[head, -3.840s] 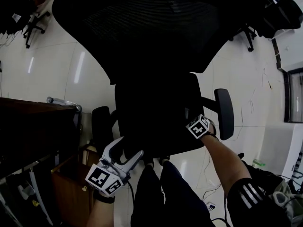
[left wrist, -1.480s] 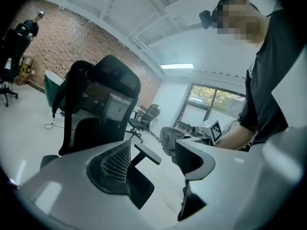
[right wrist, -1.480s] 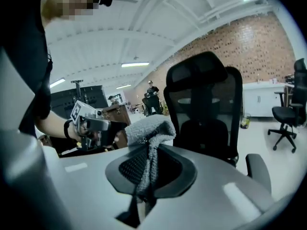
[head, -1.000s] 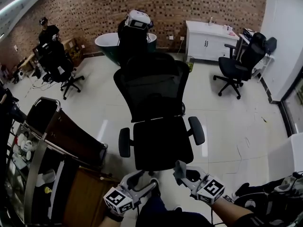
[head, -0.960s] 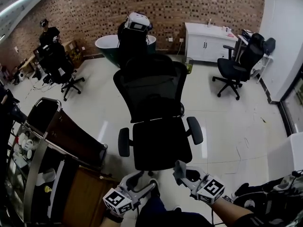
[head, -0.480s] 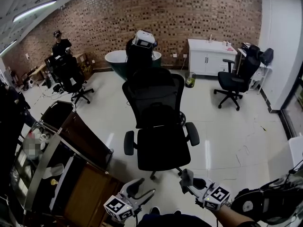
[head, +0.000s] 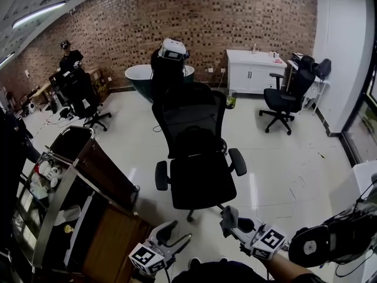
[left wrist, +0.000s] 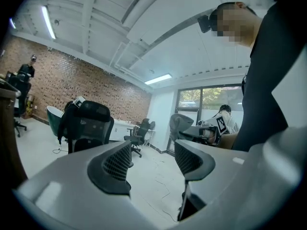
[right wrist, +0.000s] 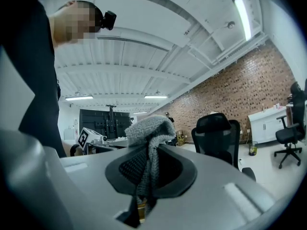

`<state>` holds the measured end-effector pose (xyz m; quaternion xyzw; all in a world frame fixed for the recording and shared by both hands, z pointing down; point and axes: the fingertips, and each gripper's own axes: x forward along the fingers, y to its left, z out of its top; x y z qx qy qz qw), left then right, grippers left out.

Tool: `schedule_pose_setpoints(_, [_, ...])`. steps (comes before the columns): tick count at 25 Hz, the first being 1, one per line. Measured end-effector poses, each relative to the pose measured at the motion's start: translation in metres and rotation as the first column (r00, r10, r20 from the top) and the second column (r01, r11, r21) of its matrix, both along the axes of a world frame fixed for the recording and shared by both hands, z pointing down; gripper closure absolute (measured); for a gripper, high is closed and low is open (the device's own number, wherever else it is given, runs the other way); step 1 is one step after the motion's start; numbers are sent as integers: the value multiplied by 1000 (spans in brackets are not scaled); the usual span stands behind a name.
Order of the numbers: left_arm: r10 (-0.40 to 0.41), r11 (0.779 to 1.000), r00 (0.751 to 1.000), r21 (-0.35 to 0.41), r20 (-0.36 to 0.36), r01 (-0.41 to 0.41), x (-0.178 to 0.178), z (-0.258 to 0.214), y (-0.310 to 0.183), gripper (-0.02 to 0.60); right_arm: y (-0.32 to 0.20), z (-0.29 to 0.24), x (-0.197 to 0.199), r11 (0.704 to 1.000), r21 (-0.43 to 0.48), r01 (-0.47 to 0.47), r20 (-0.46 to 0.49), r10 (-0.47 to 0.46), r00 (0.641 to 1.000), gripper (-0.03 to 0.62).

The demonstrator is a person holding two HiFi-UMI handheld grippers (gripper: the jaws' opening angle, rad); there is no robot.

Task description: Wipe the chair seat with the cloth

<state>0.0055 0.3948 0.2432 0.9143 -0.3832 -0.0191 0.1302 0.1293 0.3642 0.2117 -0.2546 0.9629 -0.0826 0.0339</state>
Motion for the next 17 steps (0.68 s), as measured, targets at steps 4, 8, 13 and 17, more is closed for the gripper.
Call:
schedule_pose_setpoints(4, [14, 999, 1000, 33, 14, -15, -5, -8, 6, 275, 12, 2, -4, 1000, 9, -17, -27, 17, 999, 563])
schedule_pose_setpoints(8, [12, 1000, 1000, 28, 18, -13, -9, -9, 13, 275, 20, -10, -8, 1000, 20, -19, -3, 19, 1000, 563])
schedule_pose_setpoints(13, [14, 998, 1000, 60, 4, -14, -10, -14, 18, 275, 21, -7, -2, 998, 33, -47, -34, 48, 998, 563])
schedule_pose_setpoints(17, [13, 998, 1000, 54, 6, -13, -8, -19, 22, 275, 23, -8, 1, 998, 31, -62, -26, 63, 998, 563])
